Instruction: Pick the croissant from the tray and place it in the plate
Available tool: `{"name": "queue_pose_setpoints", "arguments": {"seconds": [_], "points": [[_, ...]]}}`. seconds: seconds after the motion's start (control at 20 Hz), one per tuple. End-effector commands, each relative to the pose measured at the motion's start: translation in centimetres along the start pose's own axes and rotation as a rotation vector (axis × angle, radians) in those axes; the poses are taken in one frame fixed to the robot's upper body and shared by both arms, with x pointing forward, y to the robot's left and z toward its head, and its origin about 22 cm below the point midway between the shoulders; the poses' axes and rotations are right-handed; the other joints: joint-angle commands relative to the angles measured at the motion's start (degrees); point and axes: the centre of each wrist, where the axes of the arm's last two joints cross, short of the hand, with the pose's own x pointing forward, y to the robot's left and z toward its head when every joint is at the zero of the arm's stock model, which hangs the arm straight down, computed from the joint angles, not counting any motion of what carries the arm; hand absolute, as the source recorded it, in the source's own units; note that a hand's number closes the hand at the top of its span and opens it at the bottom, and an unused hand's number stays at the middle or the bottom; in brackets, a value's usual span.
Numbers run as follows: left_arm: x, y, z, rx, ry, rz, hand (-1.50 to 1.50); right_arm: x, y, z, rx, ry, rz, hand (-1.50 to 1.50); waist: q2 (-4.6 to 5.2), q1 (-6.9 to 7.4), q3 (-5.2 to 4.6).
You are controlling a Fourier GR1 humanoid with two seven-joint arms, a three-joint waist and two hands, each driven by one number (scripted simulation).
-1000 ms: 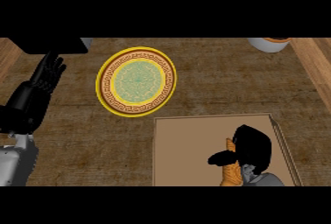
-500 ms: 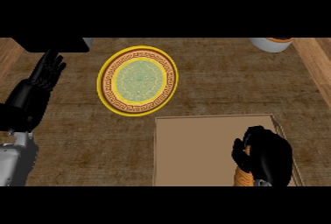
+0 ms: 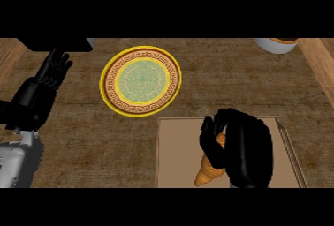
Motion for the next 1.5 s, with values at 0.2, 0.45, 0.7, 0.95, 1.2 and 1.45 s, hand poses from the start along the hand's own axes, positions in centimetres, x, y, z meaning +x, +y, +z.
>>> {"name": "queue_pose_setpoints", "arguments": {"seconds": [0.2,0.45,0.7,0.95,1.2,1.45], "points": [[0.6,-1.3,0.2,0.0,-0.002,-0.008,0.0,6.4,2.2,-3.2,0.027,-0.092,-0.118,1.5,0.2,0.73,0.02],[-0.1,-0.8,0.5,-0.017,-0.01,-0.019,0.0,10.5,2.9,-7.6,0.016,-0.1,-0.126,1.5,0.37,1.54,-0.01],[-0.8,-1.3,0.2,-0.012,-0.012,-0.009,0.0,11.7,5.1,-9.8,0.069,-0.075,-0.193,1.5,0.48,1.72,-0.01],[-0.3,-1.7,-0.3,-0.051,-0.034,-0.005,0.0,12.3,7.0,-13.6,0.081,-0.016,-0.169,1.5,1.04,3.86,-0.03],[1.3,-1.2,-1.4,-0.066,-0.03,0.007,0.0,10.6,9.2,-15.8,0.092,0.004,-0.09,1.5,1.48,4.61,-0.03],[1.2,-3.6,-2.2,-0.094,-0.068,0.005,0.0,9.6,11.0,-15.6,0.125,0.025,-0.014,1.5,2.14,6.54,-0.08]]}}
